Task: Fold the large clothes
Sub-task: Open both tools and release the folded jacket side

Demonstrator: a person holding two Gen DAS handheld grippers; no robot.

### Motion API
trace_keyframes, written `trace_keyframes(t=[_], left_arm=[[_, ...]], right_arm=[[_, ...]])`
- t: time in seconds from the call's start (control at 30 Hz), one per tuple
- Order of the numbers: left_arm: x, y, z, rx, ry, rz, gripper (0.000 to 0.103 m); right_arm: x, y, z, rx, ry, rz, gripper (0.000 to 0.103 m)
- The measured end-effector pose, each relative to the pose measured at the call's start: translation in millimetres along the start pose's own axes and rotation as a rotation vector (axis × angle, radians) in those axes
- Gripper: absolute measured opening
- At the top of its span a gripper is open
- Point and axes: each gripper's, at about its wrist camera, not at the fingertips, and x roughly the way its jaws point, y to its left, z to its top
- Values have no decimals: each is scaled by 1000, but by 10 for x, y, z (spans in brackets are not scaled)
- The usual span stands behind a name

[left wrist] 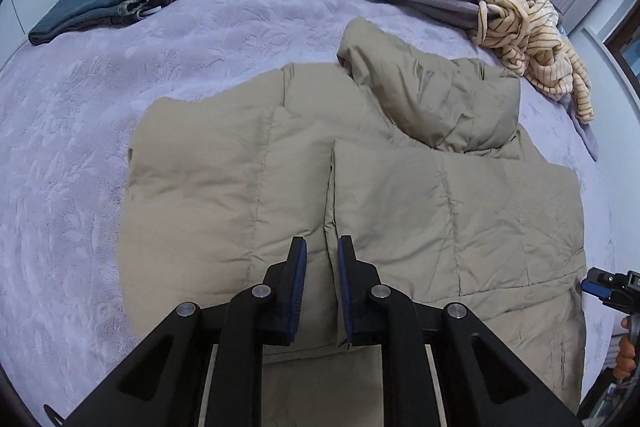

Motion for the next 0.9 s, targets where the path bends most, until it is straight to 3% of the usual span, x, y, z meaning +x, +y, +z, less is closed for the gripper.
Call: trace_keyframes(t=[0.07,0.1,0.17,0.27,0.37,0.43,0.57,0.73,0.9], left_arm=[[-74,-13,45,2,-22,0,18],[-103,-40,75,6,-33,-3,18],[-127,-146,116,22,-46,-17,18],[-26,-338,130,74,-30,-8,18],[268,-430,59,104,21,64,18],[490,-390,16,90,59,91,18],[655,-344,33,46,67,67,18],[706,-430,33,86,69,96,18],[514,-377,18,83,74,112,18]], right_arm=[[-221,57,-4,-51,-71,37,49],[-282,65,33,-51,-101,51,32],[-343,17,193,-11,-165,50,19],[-207,-66,471,51,-177,49,18],[101,-10,680,37,-140,20,18],[326,3,717,32,-110,-26,18],[588,-127,748,54,-102,-85,12],[637,-79,756,12,-117,-134,12],[419,11,663,-28,-120,-154,17]])
